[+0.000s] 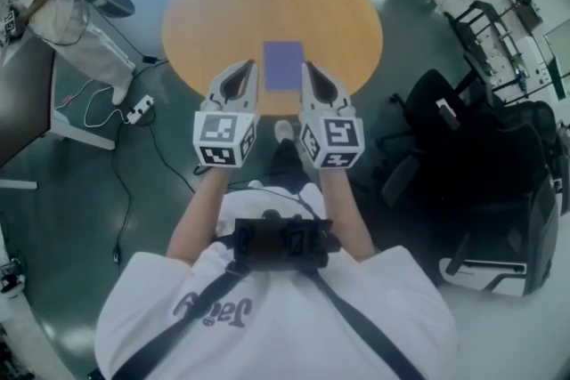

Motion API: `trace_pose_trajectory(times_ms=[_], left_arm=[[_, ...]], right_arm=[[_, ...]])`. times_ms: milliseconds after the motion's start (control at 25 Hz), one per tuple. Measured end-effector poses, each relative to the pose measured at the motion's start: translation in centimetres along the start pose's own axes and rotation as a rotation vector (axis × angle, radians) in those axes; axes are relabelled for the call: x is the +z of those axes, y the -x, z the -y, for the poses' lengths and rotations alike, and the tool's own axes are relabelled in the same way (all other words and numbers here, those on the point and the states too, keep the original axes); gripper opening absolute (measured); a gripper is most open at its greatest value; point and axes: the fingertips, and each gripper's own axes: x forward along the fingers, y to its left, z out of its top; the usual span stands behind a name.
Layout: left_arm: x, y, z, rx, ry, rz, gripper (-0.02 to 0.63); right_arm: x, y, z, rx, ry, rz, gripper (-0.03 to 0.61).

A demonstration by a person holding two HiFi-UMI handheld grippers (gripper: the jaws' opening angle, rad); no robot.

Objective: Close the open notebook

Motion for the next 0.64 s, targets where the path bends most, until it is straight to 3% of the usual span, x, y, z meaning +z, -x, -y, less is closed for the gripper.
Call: trace_pose_trajectory(times_ms=[640], left_arm=[[0.7,0.0,-0.6,-0.004,-0.003,0.043,0.012]], right_arm=[[-1.0,-0.2,-0.3,-0.048,-0.004,-0.018,0.02]])
